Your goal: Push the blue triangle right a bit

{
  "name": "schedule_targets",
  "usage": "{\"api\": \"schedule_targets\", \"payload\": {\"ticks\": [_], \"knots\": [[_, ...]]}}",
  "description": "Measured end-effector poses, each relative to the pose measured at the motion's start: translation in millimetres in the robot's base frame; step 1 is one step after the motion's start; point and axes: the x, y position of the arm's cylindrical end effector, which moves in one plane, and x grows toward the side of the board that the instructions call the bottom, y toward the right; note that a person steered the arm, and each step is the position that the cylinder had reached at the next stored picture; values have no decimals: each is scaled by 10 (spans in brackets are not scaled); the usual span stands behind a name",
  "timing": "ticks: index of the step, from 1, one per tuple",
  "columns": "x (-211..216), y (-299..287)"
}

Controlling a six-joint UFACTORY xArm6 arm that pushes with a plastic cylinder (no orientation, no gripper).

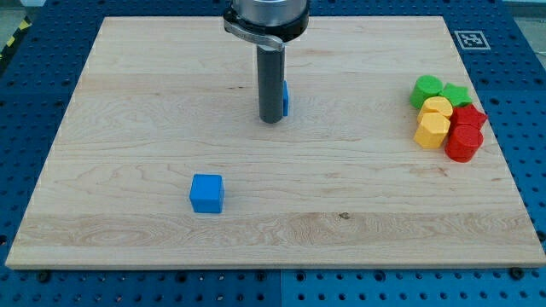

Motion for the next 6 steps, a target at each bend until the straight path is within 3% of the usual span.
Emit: {"api": "schedule_targets", "payload": {"ticks": [1,3,5,6], "knots": [[-118,-486],[-242,99],[-426,-249],[-427,84]]}}
